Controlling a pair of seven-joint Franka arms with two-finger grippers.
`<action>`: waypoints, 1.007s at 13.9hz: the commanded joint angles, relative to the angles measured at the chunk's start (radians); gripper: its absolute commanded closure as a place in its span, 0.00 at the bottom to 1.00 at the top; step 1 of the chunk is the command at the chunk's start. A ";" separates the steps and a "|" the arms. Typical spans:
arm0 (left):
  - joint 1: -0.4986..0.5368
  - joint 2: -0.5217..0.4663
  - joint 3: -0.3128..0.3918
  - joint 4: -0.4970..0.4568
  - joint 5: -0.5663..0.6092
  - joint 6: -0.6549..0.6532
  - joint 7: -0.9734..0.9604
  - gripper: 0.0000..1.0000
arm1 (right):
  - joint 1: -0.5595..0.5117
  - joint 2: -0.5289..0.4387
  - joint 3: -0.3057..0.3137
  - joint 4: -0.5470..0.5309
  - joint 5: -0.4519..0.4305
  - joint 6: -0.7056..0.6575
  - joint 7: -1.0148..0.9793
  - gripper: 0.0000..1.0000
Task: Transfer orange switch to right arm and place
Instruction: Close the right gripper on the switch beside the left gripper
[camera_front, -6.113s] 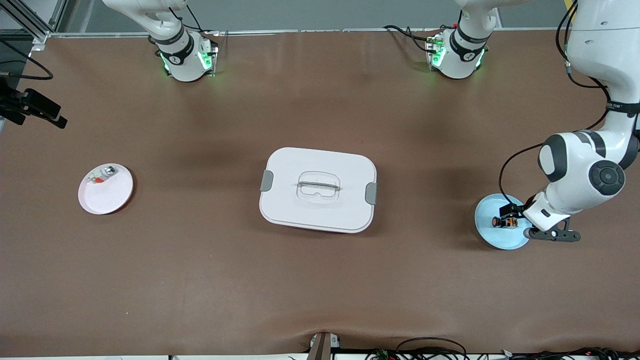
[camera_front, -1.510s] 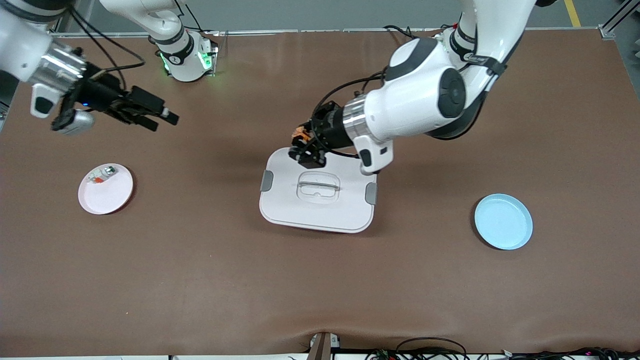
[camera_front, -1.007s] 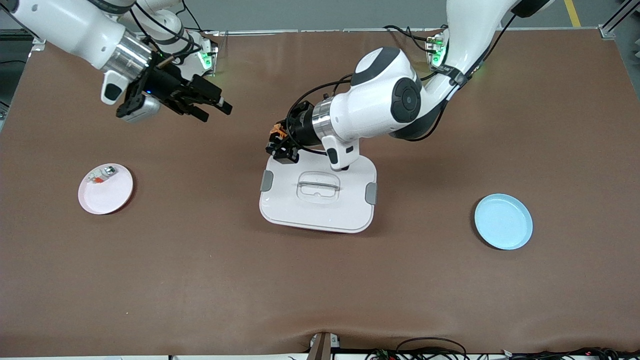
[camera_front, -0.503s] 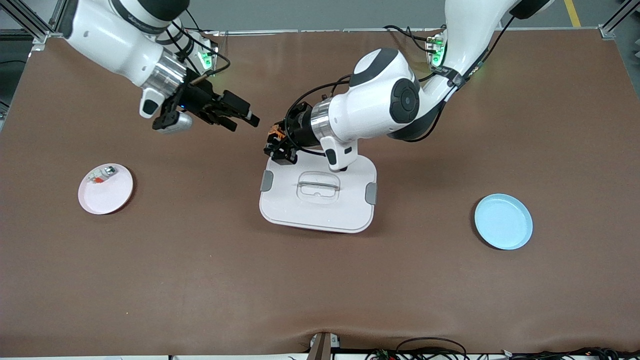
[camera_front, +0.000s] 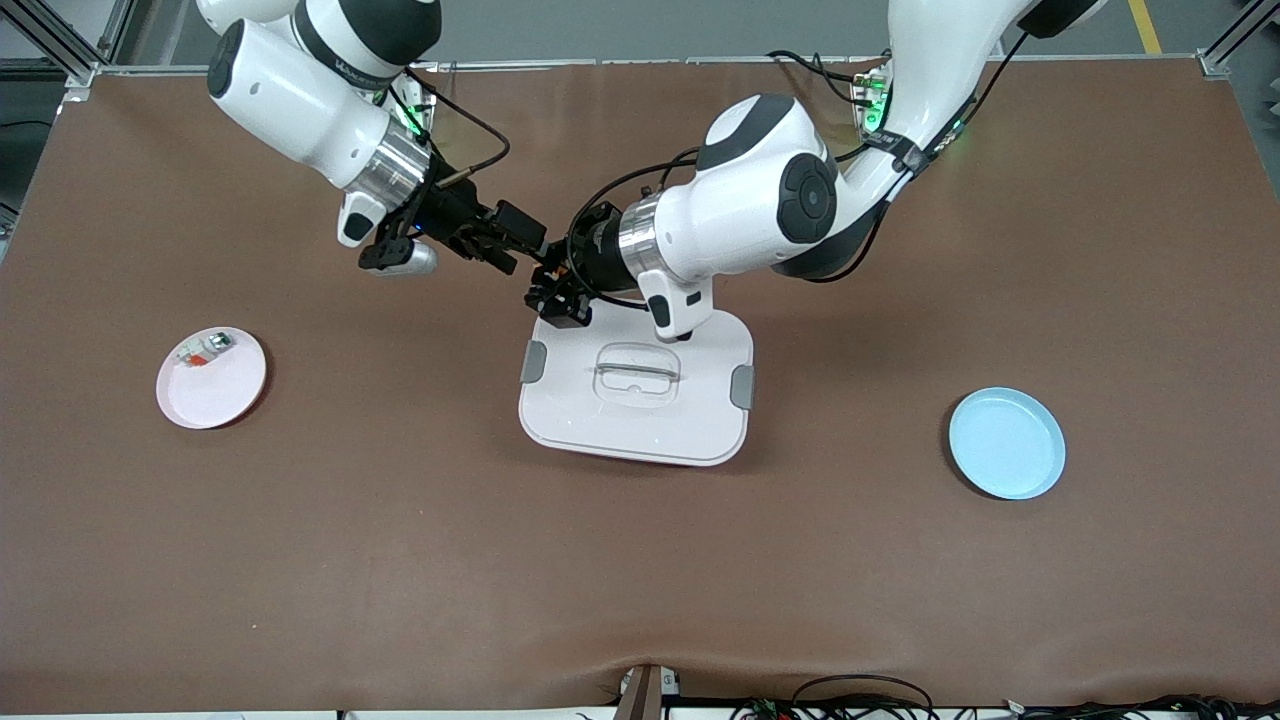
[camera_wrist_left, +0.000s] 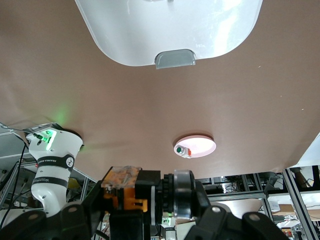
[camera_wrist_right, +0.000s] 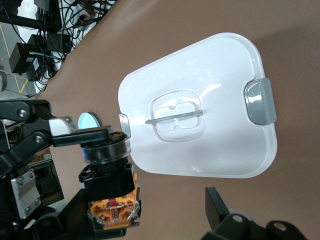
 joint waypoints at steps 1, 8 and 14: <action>-0.011 0.009 0.001 0.021 -0.017 0.008 0.000 1.00 | 0.014 0.000 -0.007 0.005 0.029 0.008 0.007 0.00; -0.023 0.008 0.002 0.021 -0.017 0.008 0.002 1.00 | 0.027 0.000 -0.009 0.011 0.029 0.013 -0.002 0.35; -0.022 0.008 0.002 0.021 -0.017 0.008 0.003 1.00 | 0.035 0.014 -0.009 0.032 0.027 0.020 -0.004 1.00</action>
